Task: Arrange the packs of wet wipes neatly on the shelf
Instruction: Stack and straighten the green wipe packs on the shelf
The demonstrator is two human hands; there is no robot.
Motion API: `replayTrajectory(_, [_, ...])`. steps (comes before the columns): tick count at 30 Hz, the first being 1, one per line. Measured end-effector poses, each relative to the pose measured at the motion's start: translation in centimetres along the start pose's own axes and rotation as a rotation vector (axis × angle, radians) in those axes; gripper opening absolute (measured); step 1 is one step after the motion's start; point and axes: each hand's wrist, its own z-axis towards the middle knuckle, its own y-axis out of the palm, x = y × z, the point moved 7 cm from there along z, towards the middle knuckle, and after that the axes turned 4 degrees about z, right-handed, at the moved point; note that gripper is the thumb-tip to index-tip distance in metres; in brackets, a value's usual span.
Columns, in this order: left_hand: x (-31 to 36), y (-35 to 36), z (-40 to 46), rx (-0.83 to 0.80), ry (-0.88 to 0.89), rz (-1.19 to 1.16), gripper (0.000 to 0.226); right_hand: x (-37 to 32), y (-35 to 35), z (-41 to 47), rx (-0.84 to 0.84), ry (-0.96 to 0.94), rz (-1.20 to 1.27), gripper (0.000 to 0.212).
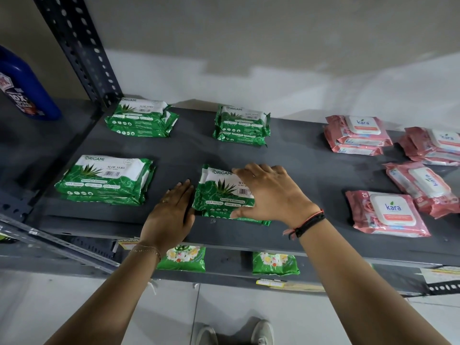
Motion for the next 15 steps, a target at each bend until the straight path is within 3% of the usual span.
replayTrajectory(2, [-0.1, 0.0, 0.0, 0.009, 0.004, -0.005, 0.057, 0.3, -0.3, -0.4, 0.010, 0.008, 0.037, 0.092])
replayTrajectory(6, [-1.1, 0.1, 0.5, -0.044, -0.072, -0.123, 0.051, 2.1, -1.9, -1.9, 0.098, 0.071, 0.107, 0.073])
replayTrajectory(10, [-0.4, -3.8, 1.9, 0.098, -0.158, -0.188, 0.044, 5.2, -2.9, -4.4, 0.174, 0.125, 0.138, 0.060])
replayTrajectory(15, [7.6, -7.4, 5.5, 0.209, -0.058, -0.138, 0.043, 10.5, -4.4, -7.7, 0.289, 0.172, 0.135, 0.051])
